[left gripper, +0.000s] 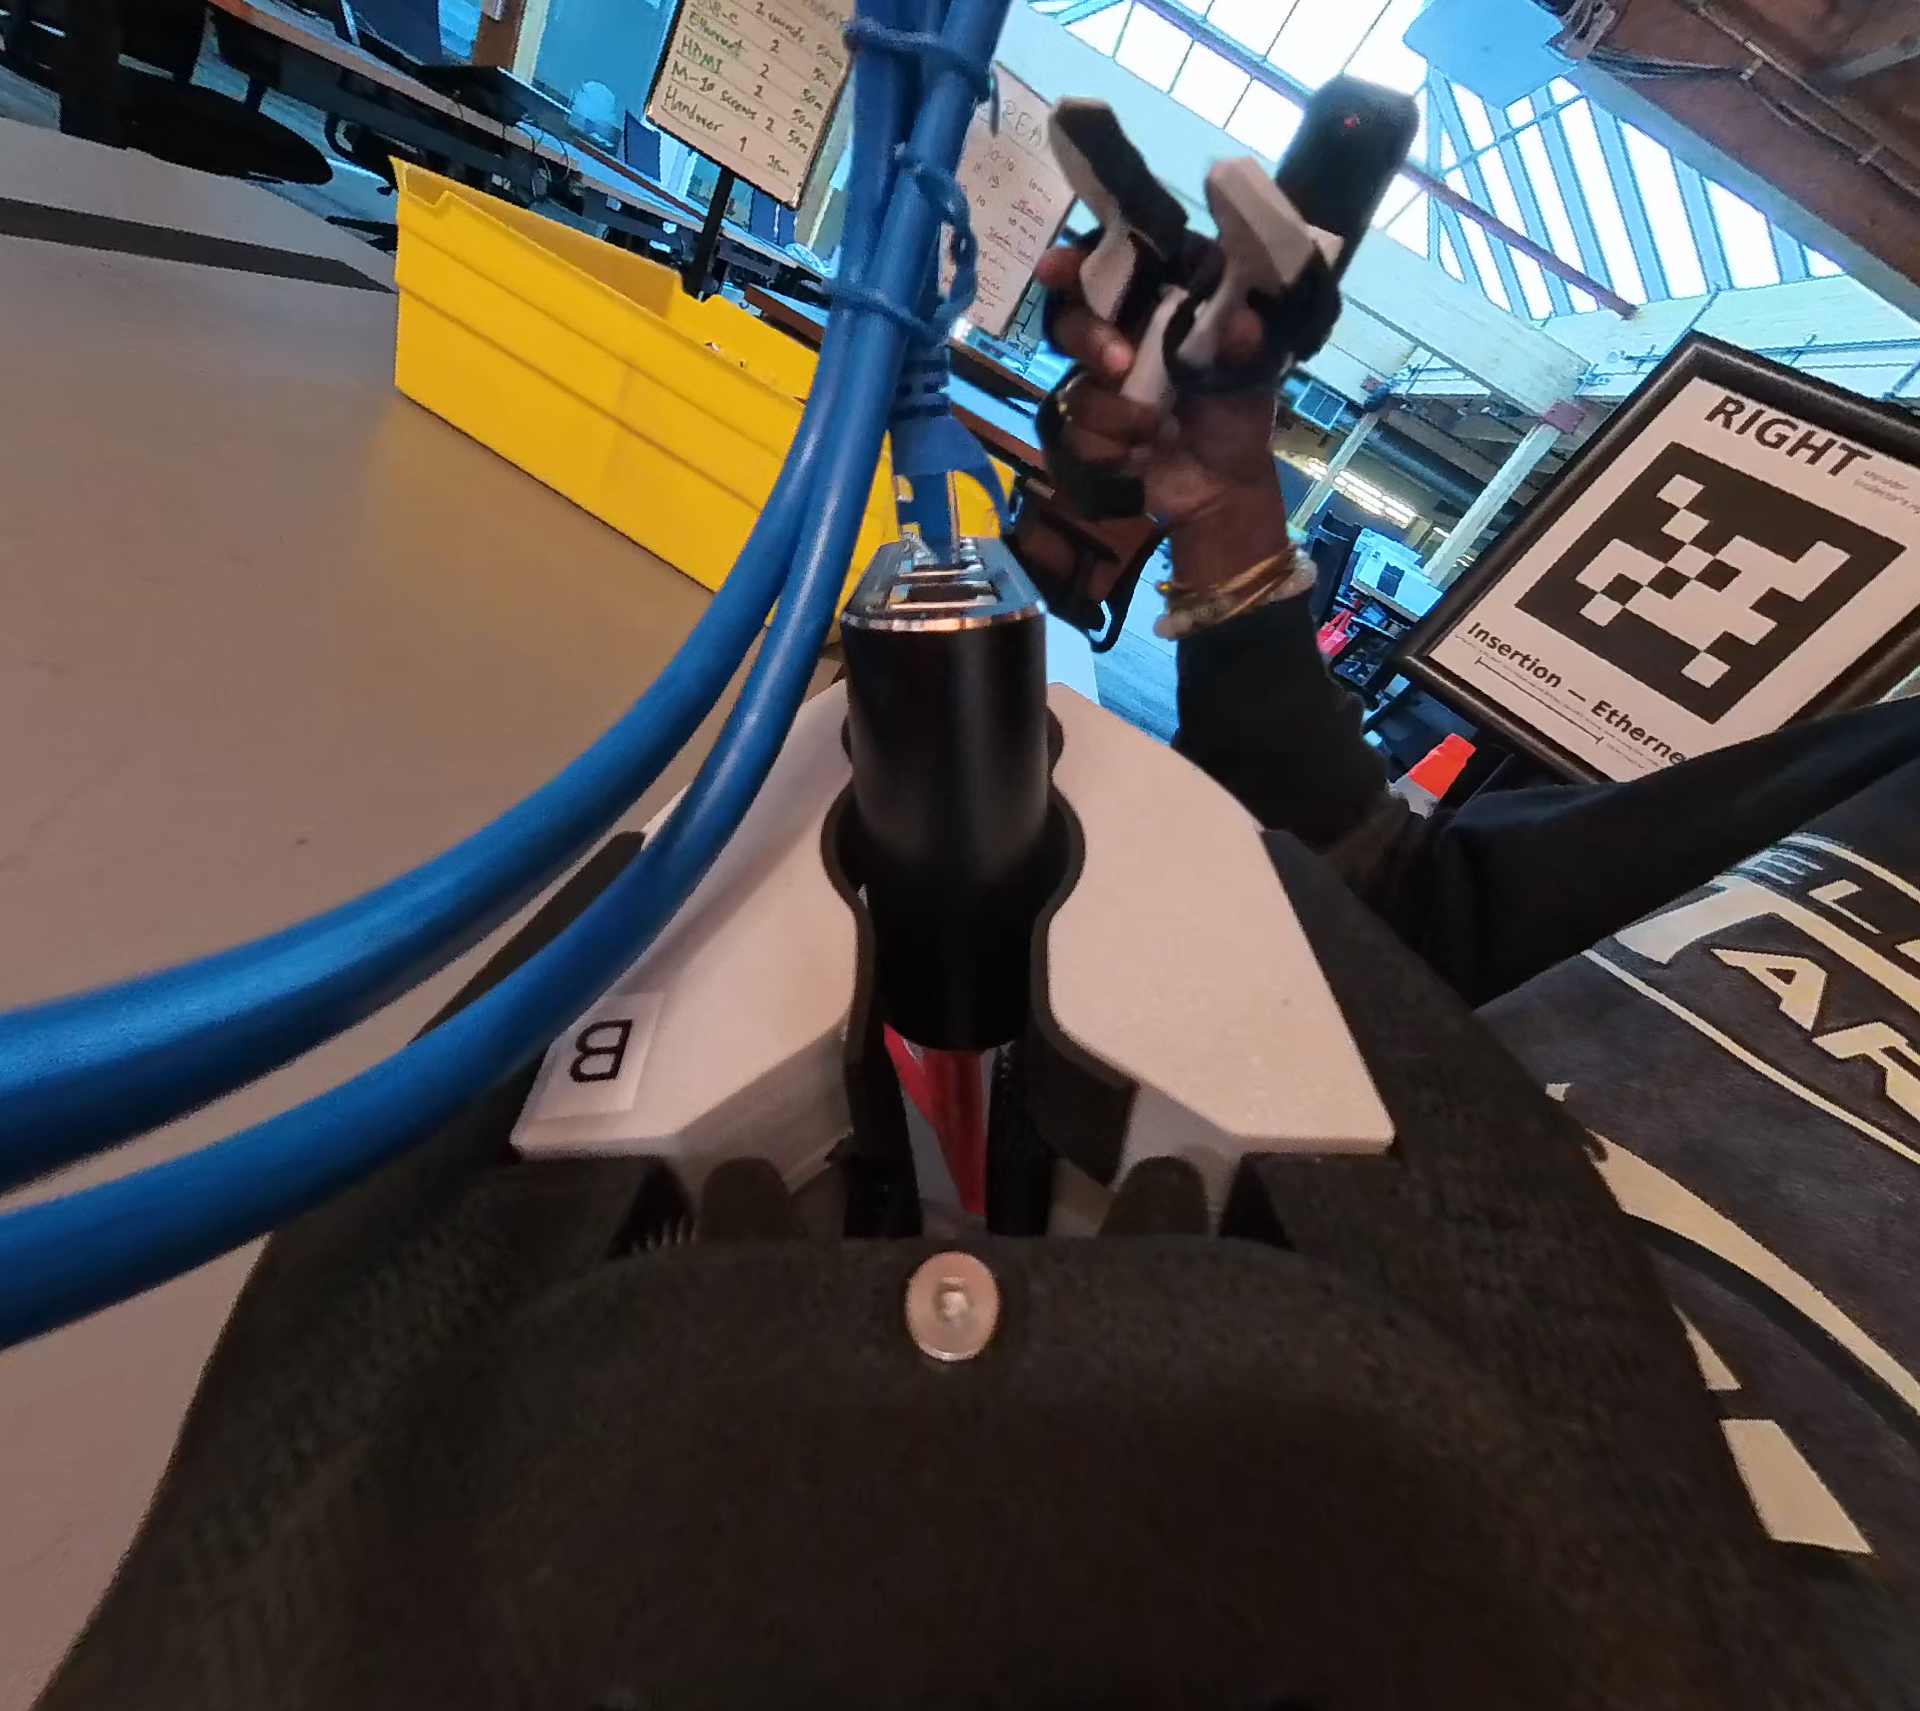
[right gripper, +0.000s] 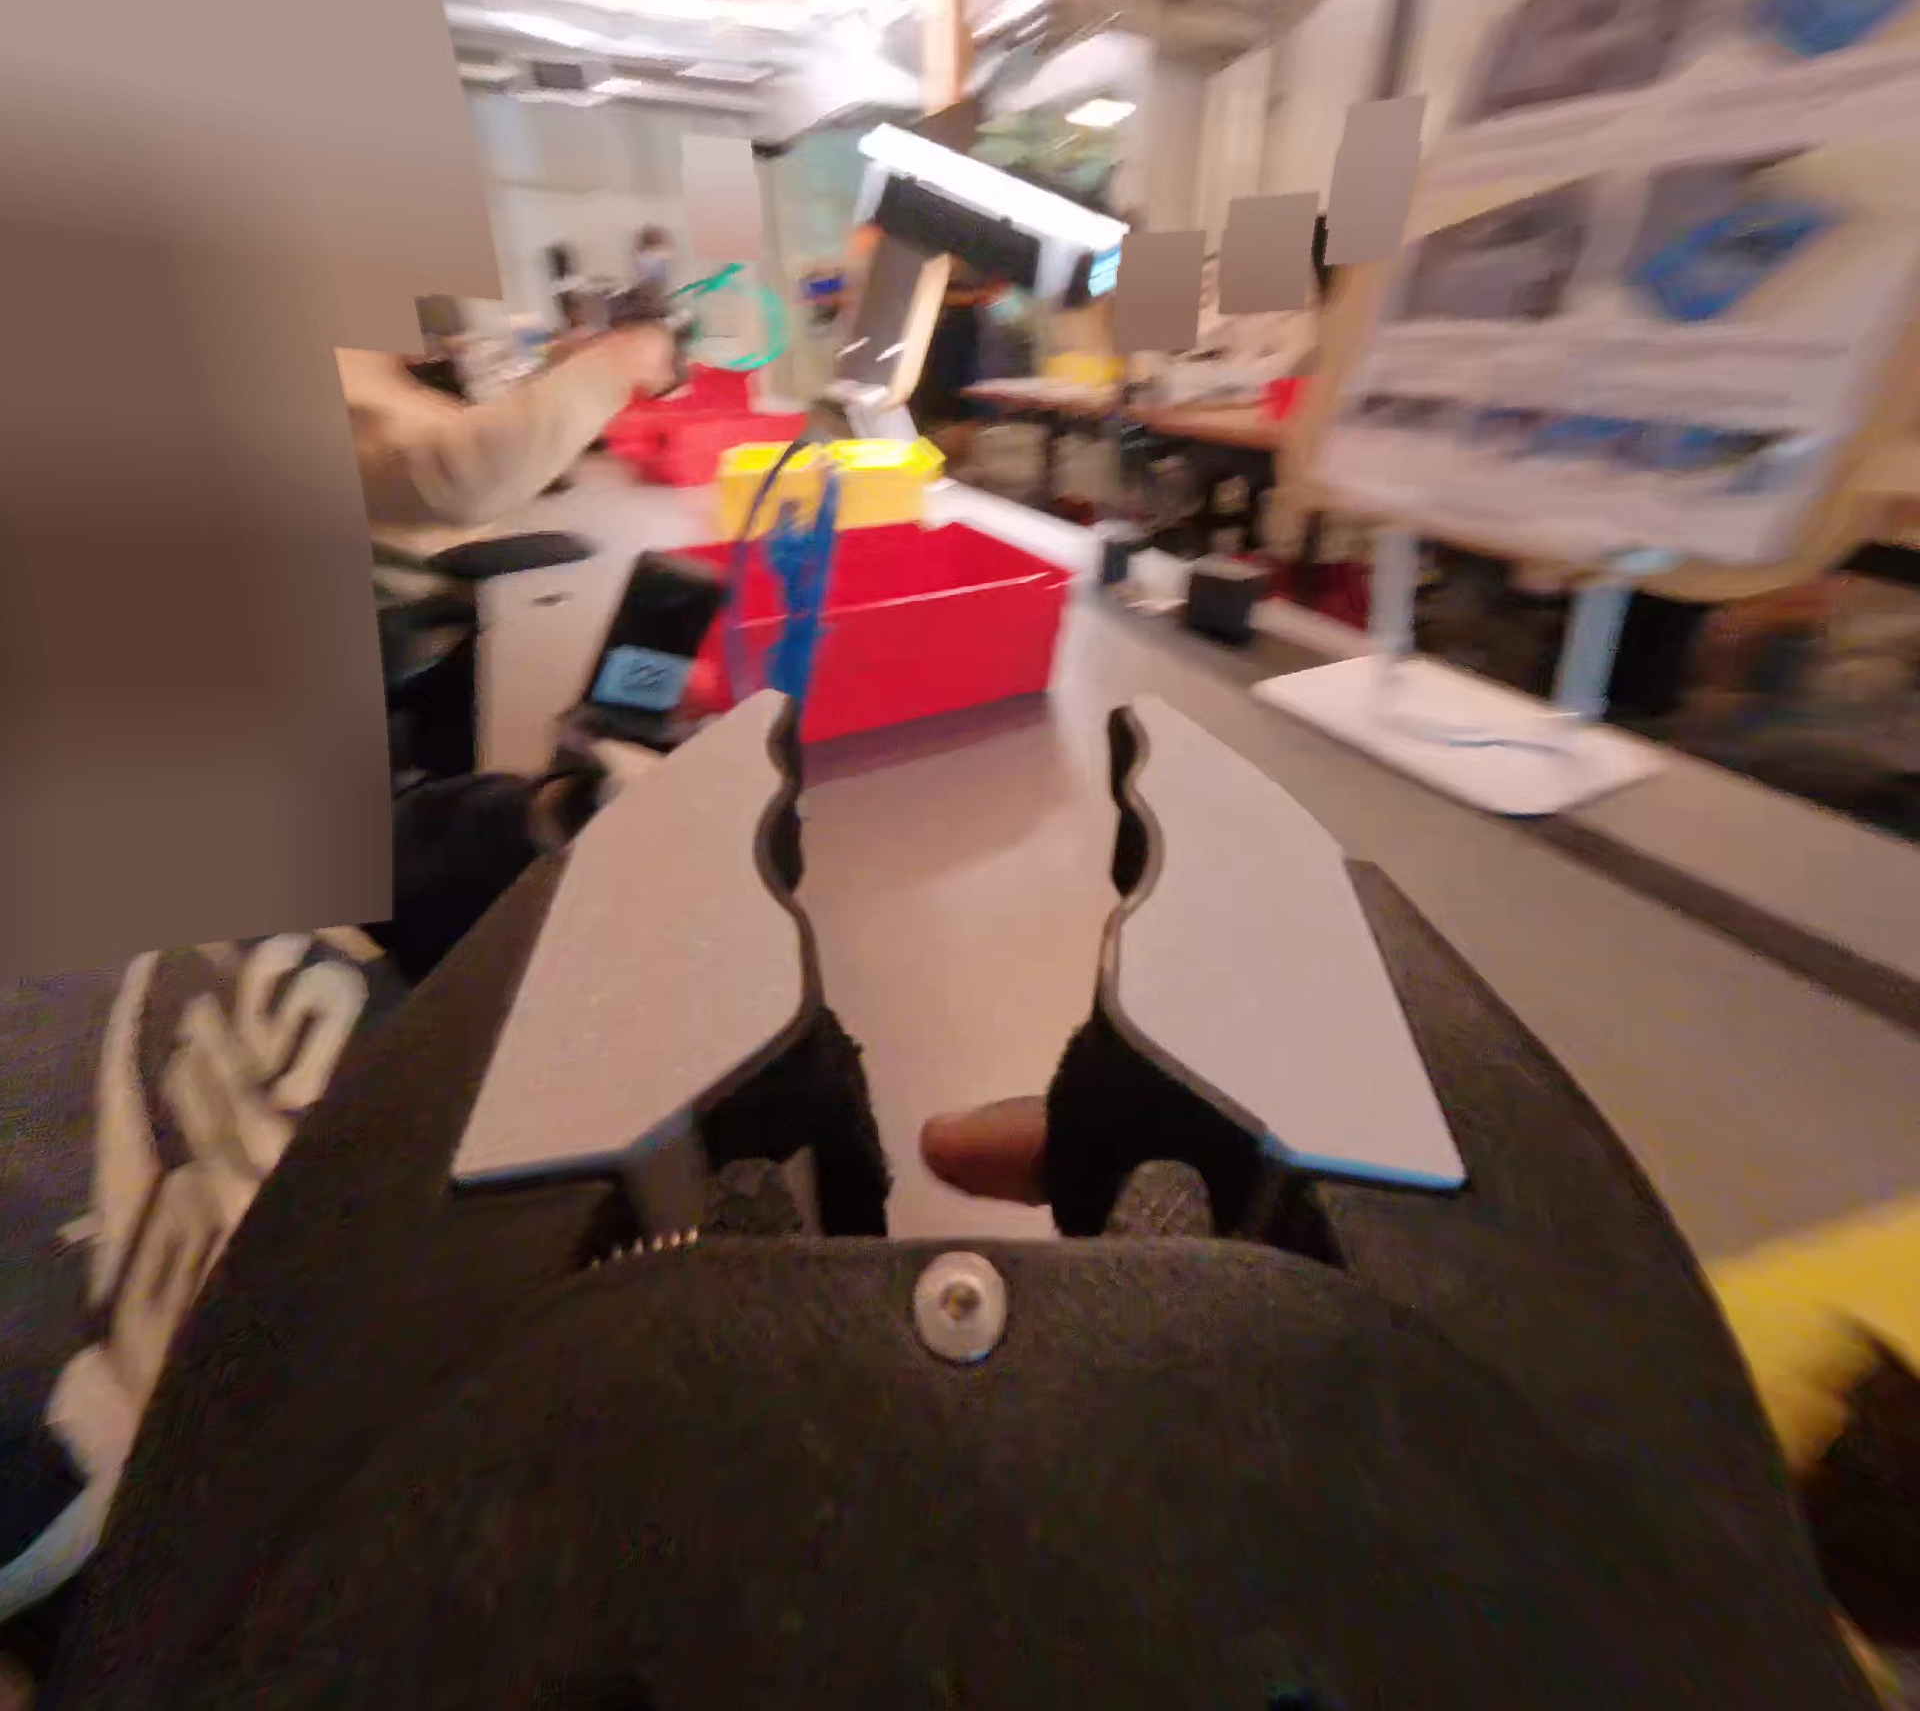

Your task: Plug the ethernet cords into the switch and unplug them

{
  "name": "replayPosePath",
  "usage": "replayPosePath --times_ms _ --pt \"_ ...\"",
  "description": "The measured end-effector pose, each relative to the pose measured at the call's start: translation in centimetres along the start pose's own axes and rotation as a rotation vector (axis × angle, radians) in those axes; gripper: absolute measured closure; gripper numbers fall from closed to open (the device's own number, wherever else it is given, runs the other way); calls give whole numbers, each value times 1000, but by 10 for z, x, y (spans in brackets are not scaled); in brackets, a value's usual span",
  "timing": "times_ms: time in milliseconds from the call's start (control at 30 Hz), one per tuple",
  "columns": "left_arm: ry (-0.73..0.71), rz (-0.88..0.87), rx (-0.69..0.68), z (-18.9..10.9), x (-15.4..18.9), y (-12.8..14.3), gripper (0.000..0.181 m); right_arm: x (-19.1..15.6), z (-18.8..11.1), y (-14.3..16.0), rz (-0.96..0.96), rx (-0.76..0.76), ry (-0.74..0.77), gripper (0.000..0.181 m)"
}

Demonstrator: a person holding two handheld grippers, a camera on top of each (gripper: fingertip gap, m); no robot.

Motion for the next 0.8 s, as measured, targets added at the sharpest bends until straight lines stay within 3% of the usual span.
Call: replayPosePath --times_ms 67,133,267,367,500,600,700,800 --pt "8 9 2 0 2 0 152 -30 29 25 23 -111 -167 114" --pt "23 15 -5 1 3 0 152 -57 56 52 59 -218 -288 117" --pt "75 34 -61 6 11 6 151 -91 94 84 200 -303 -441 135" --pt "110 47 -102 10 16 11 152 -107 100 94 260 -339 -547 154" --pt "142 67 -82 11 21 8 151 -109 100 88 204 -229 -518 165" --pt "152 117 33 9 24 -4 141 -108 100 76 257 -91 -522 168" --pt "149 133 116 3 25 -14 145 -108 102 76 275 -55 -511 168" --pt "150 103 109 3 24 -13 147 -114 106 79 274 -43 -512 168"
Point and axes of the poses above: each gripper's, where its closed fingertips meet, z out along the fingers, y out of its underside, x = y × z across the jaws, the point moved 4 cm from there along -z, back along the fingers, and after that the axes turned 12 degrees about y, right-handed, at the moved point
